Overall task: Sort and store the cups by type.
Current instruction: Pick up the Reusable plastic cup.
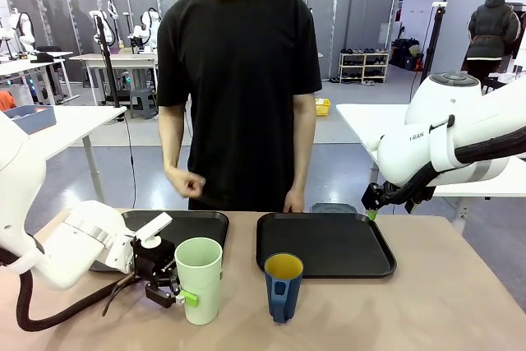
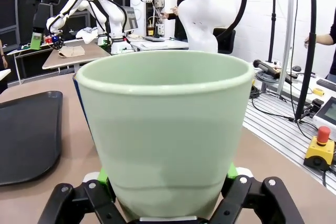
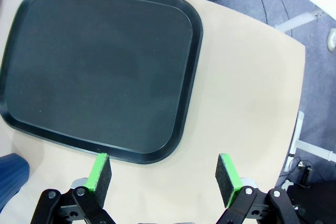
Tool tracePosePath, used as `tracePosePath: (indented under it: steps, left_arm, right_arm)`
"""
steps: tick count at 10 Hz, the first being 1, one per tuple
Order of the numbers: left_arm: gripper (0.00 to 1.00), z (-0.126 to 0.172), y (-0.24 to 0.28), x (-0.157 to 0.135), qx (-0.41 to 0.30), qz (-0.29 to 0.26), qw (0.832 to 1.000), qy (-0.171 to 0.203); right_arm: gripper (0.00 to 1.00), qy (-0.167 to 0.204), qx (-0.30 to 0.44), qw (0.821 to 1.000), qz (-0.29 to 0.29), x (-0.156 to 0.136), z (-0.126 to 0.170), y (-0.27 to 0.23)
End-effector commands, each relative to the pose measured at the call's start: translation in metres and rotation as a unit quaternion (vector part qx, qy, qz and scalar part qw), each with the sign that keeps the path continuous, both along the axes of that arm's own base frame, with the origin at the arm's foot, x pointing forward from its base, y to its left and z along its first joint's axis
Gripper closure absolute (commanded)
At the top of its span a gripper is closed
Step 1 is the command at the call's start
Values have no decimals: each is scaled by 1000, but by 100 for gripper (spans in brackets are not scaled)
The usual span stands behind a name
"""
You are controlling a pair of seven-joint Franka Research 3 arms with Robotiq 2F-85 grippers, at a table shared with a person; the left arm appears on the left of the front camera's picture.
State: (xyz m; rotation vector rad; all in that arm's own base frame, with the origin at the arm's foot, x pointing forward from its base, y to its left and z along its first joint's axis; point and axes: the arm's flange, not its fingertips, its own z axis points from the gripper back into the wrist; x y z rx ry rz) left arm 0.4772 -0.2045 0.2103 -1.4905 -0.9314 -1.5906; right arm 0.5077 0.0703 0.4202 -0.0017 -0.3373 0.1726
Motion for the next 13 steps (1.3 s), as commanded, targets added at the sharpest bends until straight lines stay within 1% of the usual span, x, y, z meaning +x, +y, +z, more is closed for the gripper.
tracePosePath:
  steps: [1,2,3,4,5,6,7,8,10,13]
  left_arm:
    - [46,-11,-1,-3,-26,7,1000,-4]
    - [59,-12,0,-4,-26,5,1000,-4]
    - [66,-11,0,-4,-23,10,1000,-1]
    - [68,-7,6,-6,-37,15,999,-4]
    - [68,4,21,-8,-55,32,998,-10]
    - [68,26,40,-10,-58,68,996,-30]
    - [68,42,56,-13,-55,81,994,-41]
    - [68,52,72,-15,-34,100,993,-46]
    - [68,63,95,-20,-35,112,992,-47]
    - [68,60,108,-18,-46,146,987,-57]
  right_arm:
    - [0,-3,-2,1000,2,0,-1,0]
    - [0,-3,-2,1000,2,0,-1,0]
    - [0,-3,-2,1000,2,0,-1,0]
    - [0,-3,-2,1000,2,0,-1,0]
    - [0,-3,-2,1000,2,0,-1,0]
    - [0,-3,-2,1000,2,0,-1,0]
    - [0,-3,-2,1000,2,0,-1,0]
    - [0,-3,-2,1000,2,0,-1,0]
    - [0,-3,-2,1000,2,0,-1,0]
    - [0,-3,-2,1000,2,0,-1,0]
